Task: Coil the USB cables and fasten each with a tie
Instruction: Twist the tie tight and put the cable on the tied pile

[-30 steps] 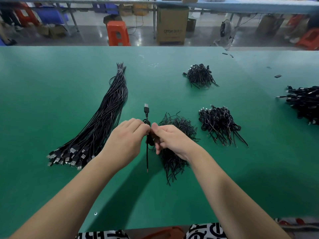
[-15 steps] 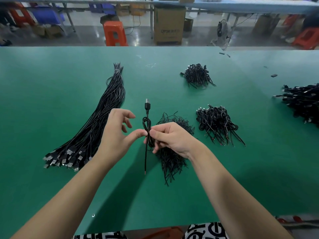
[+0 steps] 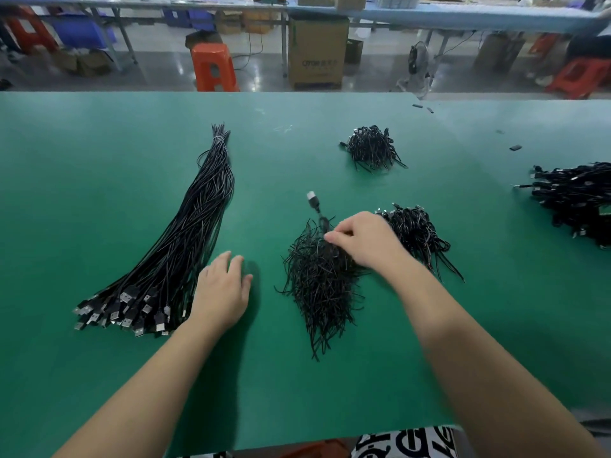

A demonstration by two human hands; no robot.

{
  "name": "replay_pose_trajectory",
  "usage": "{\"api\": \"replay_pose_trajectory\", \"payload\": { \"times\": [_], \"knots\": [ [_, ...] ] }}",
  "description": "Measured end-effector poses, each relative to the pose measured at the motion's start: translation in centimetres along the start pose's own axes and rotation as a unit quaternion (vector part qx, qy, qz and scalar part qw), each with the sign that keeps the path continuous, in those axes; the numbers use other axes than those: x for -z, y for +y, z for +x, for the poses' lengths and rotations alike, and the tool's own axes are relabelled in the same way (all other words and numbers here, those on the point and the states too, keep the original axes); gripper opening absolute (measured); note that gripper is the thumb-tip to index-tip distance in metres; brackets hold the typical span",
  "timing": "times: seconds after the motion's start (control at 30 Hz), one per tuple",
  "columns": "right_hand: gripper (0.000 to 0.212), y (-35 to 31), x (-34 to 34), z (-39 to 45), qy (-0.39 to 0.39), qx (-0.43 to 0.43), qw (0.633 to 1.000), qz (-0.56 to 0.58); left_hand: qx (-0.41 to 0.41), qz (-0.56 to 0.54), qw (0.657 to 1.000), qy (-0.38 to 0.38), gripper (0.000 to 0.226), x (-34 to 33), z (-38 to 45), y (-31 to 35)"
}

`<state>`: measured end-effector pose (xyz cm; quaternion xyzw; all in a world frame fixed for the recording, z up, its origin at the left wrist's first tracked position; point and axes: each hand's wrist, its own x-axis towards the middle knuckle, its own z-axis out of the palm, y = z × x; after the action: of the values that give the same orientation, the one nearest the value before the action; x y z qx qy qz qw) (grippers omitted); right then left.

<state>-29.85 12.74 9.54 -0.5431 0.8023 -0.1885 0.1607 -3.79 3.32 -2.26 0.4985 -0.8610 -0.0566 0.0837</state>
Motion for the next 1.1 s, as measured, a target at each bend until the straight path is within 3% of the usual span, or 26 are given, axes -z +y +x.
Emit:
{"api": "replay_pose_trajectory", "payload": {
  "times": [0.17,0.33,0.57,0.73,0.93,1.1],
  "knots": [
    [0.043,4.7,3.0,3.1,0.044,-0.128,0.980,-0.144,-0.007,0.030,0.999,0.006,0.044,-1.3,-1.3,-0.7],
    [0.042,7.7,2.7,5.9,0.030,-0.198,0.957,-0.211,-0.003,0.016,1.000,0.017,0.044,-1.2,-1.5,-0.6],
    [0.025,10.0,2.0,7.7,0.010,-0.211,0.936,-0.283,0.003,-0.002,0.999,0.039,0.033,-1.9,-1.3,-0.9],
    [0.045,10.6,1.3,7.9,0.005,-0.205,0.929,-0.307,0.003,0.009,0.999,0.034,0.036,-1.7,-1.1,-0.8],
    [0.049,10.8,1.2,7.7,0.010,-0.203,0.928,-0.311,0.006,0.017,0.999,0.034,0.039,-1.9,-0.9,-0.9],
    [0.052,8.5,1.8,7.8,0.065,-0.155,0.948,-0.271,0.008,0.015,0.999,0.034,0.041,-2.1,-0.9,-1.0]
  ]
}}
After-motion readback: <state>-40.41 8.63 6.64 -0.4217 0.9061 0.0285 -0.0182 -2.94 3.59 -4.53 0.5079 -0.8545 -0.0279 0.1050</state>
